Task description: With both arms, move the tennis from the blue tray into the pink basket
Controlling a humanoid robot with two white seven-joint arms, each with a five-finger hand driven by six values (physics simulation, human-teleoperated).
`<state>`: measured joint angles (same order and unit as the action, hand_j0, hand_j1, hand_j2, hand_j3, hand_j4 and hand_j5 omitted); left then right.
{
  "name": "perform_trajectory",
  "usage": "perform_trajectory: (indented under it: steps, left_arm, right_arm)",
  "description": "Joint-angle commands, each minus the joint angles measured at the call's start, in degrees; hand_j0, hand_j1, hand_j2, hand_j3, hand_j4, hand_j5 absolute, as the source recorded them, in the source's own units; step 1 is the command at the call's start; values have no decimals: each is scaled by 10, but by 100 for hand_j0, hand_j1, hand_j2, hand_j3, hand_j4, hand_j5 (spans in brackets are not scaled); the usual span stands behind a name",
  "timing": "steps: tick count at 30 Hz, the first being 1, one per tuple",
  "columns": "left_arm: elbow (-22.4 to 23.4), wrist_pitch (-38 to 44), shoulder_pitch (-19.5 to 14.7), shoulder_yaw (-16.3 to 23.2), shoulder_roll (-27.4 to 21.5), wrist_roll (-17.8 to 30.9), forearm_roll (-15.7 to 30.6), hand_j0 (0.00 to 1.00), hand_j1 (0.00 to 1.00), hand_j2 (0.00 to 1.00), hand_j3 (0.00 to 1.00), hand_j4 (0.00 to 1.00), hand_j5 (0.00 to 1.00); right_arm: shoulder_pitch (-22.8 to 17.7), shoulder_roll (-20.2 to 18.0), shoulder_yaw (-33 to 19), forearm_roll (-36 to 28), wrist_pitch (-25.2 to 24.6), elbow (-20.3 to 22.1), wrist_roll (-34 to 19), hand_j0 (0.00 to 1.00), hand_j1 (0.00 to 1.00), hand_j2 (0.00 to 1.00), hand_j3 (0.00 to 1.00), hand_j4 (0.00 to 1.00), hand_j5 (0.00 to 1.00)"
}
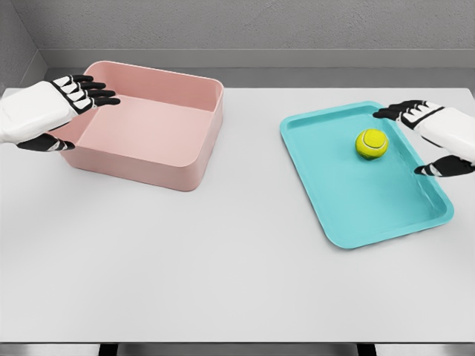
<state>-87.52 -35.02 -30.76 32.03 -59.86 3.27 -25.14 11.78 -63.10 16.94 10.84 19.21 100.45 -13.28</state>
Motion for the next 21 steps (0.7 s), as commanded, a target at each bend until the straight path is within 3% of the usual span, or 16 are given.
perform_trajectory:
  steps: [1,3,4,5,6,7,8,10,13,16,21]
  left_arm:
    - [0,0,0,0,-1,0,4,100,100,100,100,100,100]
    - [0,0,0,0,-1,0,4,100,100,100,100,100,100]
    - [0,0,0,0,-1,0,4,100,100,100,100,100,100]
    - [0,0,0,0,-1,0,4,100,100,100,100,100,100]
    - [0,0,0,0,-1,1,4,100,100,100,100,100,100]
    - [1,0,0,0,0,0,-3,100,100,100,100,100,100]
    - [1,0,-1,0,0,0,-4,100,100,100,100,100,100]
    - [1,0,-1,0,0,0,-4,100,100,100,100,100,100]
    - [1,0,-1,0,0,0,-4,100,100,100,100,100,100]
    - [1,0,-1,0,0,0,-5,100,100,100,100,100,100]
    - [1,0,-1,0,0,0,-5,100,100,100,100,100,100]
  right_arm:
    - [1,0,1,-2,0,0,-19,100,100,100,100,100,100]
    - [0,-1,1,-3,-3,-2,-19,100,100,100,100,100,100]
    - [1,0,1,-3,-27,-3,-20,100,100,100,100,100,100]
    - [9,1,5,3,-85,-7,-21,100,100,100,100,100,100]
    - [40,8,39,11,-131,-13,-34,100,100,100,100,100,100]
    - [97,24,95,11,-158,-31,-75,100,100,100,100,100,100]
    - [160,45,155,11,-176,-66,-90,100,100,100,100,100,100]
    - [233,74,232,11,-182,-116,-97,100,100,100,100,100,100]
    - [275,95,265,11,-262,-127,-153,100,100,100,100,100,100]
    - [306,115,290,11,-311,-128,-202,100,100,100,100,100,100]
    - [347,145,333,11,-325,-174,-217,100,100,100,100,100,100]
